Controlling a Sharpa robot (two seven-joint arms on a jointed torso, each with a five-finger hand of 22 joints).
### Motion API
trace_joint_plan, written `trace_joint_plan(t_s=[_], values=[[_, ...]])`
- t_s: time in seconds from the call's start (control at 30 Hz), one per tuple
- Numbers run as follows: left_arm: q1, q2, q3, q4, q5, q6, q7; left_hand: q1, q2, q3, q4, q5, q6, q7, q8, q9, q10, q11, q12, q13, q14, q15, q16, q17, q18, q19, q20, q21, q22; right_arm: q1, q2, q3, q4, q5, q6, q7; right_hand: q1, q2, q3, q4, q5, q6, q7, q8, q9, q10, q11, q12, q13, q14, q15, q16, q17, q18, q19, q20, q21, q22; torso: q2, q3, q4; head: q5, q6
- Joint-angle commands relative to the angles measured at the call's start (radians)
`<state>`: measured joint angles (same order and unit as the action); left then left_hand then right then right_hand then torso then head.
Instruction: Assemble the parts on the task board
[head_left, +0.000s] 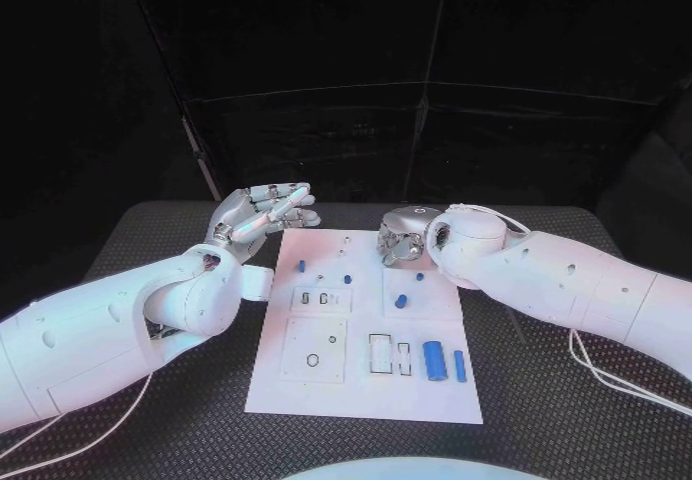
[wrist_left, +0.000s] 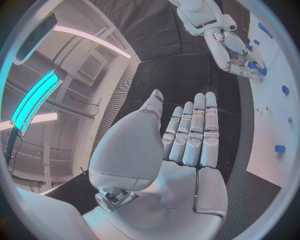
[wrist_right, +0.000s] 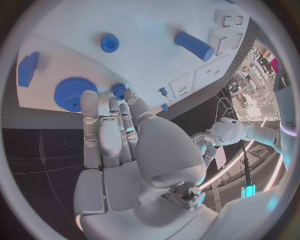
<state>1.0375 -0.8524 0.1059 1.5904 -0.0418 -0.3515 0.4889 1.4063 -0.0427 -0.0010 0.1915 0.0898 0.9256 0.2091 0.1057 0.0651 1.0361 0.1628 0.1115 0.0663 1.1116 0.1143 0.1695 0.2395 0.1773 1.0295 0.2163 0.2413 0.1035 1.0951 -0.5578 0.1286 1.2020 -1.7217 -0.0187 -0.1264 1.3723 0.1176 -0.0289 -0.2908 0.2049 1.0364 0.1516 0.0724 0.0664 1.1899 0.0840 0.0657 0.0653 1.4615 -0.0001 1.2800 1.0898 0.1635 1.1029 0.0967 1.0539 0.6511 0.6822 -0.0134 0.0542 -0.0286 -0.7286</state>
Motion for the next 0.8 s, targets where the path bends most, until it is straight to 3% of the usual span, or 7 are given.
trace_joint_plan(t_s=[0.03,0.57,0.8], values=[[0.001,0.001,0.001,0.000,-0.005,0.008,0.005,-0.001,0.010,-0.005,0.000,-0.001,0.000,0.006,-0.003,-0.001,-0.001,0.002,-0.005,-0.001,-0.002,0.001,-0.005,0.001,0.005,0.003,0.005,-0.006,-0.001,0.002,0.002,0.000,-0.002,-0.007,0.022,0.010,0.006,0.004,0.012,0.000,0.002,0.008,0.002,-0.004,0.000,0.001,0.002,-0.002,-0.001,0.047,0.003,0.008,0.003,0.002,0.006,0.002,0.010,0.004,0.000,0.0000,0.0018,0.001,-0.002],[0.000,0.002,0.001,-0.009,-0.005,0.010,0.000,0.001,0.011,-0.005,-0.002,-0.001,0.001,0.006,-0.004,-0.001,-0.001,0.002,-0.006,-0.001,-0.001,0.001,-0.006,0.002,0.005,0.004,0.005,-0.006,-0.001,0.002,0.007,0.000,-0.020,-0.014,0.032,0.013,0.021,-0.004,0.054,-0.001,0.000,0.012,0.004,-0.005,0.000,-0.005,0.005,-0.002,-0.001,0.042,0.005,0.020,0.008,0.002,-0.006,0.005,0.033,0.022,0.000,-0.0004,0.0050,-0.005,-0.011],[0.000,0.003,0.001,-0.010,-0.005,0.011,-0.002,0.001,0.011,-0.006,-0.002,-0.001,0.000,0.006,-0.004,-0.001,-0.002,0.002,-0.006,-0.001,-0.001,0.001,-0.006,0.002,0.005,0.004,0.005,-0.007,-0.002,0.001,0.011,-0.001,-0.027,-0.018,0.022,0.016,0.048,-0.007,0.118,-0.001,-0.005,0.029,0.005,0.000,0.002,0.008,0.004,0.002,0.001,0.040,0.003,0.033,0.017,0.000,-0.012,0.005,0.059,0.045,0.000,-0.0010,0.0052,-0.004,-0.016]])
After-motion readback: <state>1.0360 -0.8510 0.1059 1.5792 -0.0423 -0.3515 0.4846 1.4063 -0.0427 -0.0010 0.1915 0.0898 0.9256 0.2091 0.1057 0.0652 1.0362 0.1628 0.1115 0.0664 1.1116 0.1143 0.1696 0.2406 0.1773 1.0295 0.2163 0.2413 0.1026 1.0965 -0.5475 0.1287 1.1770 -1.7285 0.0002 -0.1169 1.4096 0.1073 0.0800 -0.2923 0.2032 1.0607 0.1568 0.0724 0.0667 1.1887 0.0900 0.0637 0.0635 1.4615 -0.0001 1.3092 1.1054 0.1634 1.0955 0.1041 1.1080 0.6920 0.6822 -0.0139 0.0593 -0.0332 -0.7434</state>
